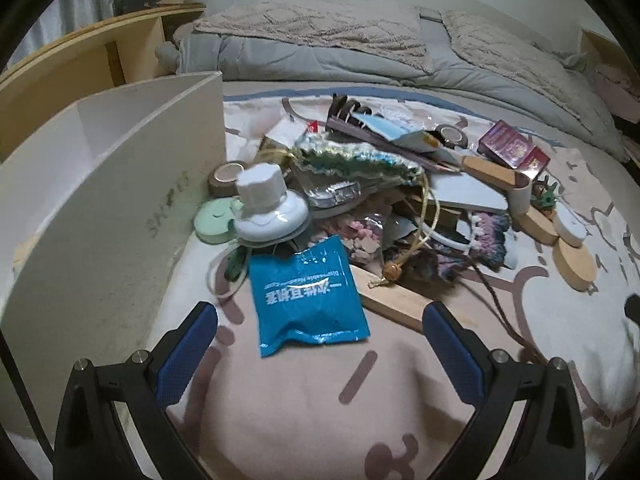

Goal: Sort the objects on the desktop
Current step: 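Grasp the round wooden disc with right while left grasps the blue packet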

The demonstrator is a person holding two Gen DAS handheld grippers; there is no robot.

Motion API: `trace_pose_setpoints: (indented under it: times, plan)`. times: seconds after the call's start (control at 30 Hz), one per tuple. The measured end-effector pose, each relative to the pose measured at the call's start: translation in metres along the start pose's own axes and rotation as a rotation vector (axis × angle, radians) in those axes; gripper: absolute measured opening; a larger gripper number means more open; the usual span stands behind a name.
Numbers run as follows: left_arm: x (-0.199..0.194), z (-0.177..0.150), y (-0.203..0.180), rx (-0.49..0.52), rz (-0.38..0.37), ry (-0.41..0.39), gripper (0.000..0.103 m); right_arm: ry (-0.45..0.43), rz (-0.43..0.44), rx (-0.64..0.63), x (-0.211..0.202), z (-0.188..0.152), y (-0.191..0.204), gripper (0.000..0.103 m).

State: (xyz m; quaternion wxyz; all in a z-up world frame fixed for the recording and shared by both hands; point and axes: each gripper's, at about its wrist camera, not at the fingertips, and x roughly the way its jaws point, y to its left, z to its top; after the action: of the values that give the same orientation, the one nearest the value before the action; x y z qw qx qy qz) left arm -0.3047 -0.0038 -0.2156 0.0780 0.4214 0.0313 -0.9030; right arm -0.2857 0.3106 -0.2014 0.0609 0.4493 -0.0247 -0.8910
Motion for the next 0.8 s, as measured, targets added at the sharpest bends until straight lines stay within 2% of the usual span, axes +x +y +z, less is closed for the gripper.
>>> trace_pose_setpoints:
  times: [0.1,0.33,0.47,0.57,0.8]
  plan:
    - [0.011,-0.004,0.000,0.002,0.004,0.030,0.103,0.027,0.001,-0.003,0.020,0.012,-0.004,0.103]
    - [0.021,-0.010,0.004,-0.012,0.000,0.077,0.103,0.072,-0.056,-0.154,0.064,0.030,0.008,0.103]
    - [0.022,-0.013,0.006,-0.029,-0.018,0.083,0.103,0.098,-0.034,-0.164,0.081,0.035,0.008,0.103]
    - [0.023,-0.015,0.009,-0.047,-0.037,0.085,0.103,0.076,-0.054,-0.181,0.090,0.035,0.010,0.103]
    - [0.024,-0.017,0.011,-0.066,-0.053,0.087,0.103,0.042,-0.023,-0.138,0.098,0.028,0.002,0.103]
